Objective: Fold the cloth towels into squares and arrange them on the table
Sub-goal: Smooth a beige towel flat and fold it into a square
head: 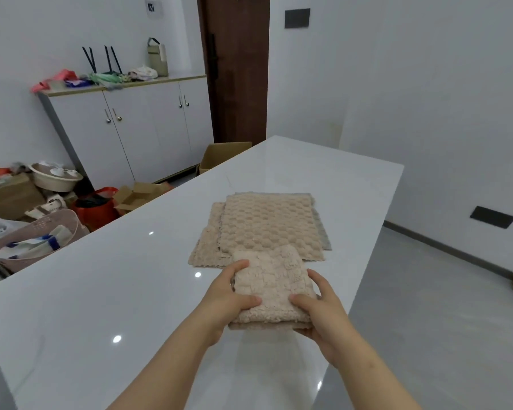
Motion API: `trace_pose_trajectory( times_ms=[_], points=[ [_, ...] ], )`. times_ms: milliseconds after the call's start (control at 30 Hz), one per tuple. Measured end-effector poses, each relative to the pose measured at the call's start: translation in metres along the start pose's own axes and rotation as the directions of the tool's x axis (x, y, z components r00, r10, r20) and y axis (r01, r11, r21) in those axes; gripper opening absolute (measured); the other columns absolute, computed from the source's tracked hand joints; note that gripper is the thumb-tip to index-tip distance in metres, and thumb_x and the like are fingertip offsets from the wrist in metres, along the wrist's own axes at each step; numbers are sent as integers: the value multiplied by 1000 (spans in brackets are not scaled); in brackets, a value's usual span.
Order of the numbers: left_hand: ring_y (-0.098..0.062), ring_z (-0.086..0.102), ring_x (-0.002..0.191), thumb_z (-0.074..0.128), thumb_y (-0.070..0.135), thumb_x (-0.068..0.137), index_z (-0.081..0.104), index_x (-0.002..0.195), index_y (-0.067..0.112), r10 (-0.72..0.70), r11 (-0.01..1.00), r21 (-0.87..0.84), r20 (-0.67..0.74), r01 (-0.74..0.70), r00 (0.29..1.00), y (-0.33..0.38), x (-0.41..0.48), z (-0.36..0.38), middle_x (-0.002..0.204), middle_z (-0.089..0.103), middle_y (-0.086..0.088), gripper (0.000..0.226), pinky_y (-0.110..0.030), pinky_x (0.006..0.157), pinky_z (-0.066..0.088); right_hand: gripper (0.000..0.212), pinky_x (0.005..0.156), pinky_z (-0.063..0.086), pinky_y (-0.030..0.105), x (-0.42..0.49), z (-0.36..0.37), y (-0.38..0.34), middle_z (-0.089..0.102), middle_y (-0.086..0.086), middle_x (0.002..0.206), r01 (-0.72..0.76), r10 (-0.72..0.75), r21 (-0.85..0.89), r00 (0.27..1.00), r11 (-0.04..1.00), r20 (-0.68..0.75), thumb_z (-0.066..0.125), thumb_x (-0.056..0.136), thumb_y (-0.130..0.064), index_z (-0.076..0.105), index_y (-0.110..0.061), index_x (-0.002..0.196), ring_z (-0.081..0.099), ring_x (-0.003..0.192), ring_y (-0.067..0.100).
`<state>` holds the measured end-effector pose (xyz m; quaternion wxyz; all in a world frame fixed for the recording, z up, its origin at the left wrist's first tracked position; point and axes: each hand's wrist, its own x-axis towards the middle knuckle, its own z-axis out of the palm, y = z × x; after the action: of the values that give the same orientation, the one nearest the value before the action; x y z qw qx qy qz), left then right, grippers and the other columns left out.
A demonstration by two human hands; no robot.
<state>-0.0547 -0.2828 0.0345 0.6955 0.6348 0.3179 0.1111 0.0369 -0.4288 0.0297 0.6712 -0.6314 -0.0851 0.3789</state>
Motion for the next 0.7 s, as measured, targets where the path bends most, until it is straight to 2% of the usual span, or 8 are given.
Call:
trace_pose_trajectory(
  times_ms=[133,267,333,433,500,600,700],
  points=[
    [-7,56,94,70,-5,75,48,119,36,18,999,-42,-52,-20,998,7,23,72,105,52,10,64,-23,73,52,50,67,57,34,23,-68,-24,65,2,107,20,-20,-19,1000,1000,4,56,85,0,45,-32,123,67,91,23],
    [-4,55,91,68,-5,76,47,119,35,30,998,-61,-93,-35,995,17,44,140,104,52,11,63,-19,67,50,48,70,57,38,43,-133,-49,65,0,106,8,-7,-65,1000,998,17,56,86,-2,47,-32,122,67,86,22],
    [-4,55,91,68,-5,76,47,119,36,35,997,-64,-112,-42,993,22,55,167,104,52,11,63,-19,66,49,46,65,57,35,54,-160,-61,65,-3,104,1,2,-90,999,996,36,56,86,-5,47,-32,122,67,83,19],
    [-3,54,91,67,-5,77,47,121,35,35,997,-61,-139,-44,990,31,77,200,102,51,15,63,-20,67,50,42,56,51,28,74,-192,-79,63,-7,100,-5,11,-114,999,993,49,57,87,-9,44,-35,117,64,79,15],
    [-2,53,90,67,-5,78,46,121,35,35,998,-47,-150,-43,988,38,95,219,100,49,17,63,-18,66,49,41,58,50,29,92,-212,-89,62,-6,99,-14,20,-108,998,994,51,56,87,-9,43,-35,116,62,79,15],
    [-5,54,93,67,-5,78,46,123,35,26,999,-37,-153,-32,988,47,129,240,105,50,14,64,-22,72,52,43,61,52,30,124,-235,-102,60,-3,101,-28,34,-125,998,992,43,53,86,-6,44,-33,118,60,79,16],
    [-6,55,91,66,-5,78,46,124,34,22,999,-37,-151,-28,988,57,173,258,103,50,14,64,-21,67,52,45,59,52,30,164,-255,-118,60,-2,103,-24,29,-148,999,989,32,52,84,-4,46,-31,120,60,79,17]
  ],
)
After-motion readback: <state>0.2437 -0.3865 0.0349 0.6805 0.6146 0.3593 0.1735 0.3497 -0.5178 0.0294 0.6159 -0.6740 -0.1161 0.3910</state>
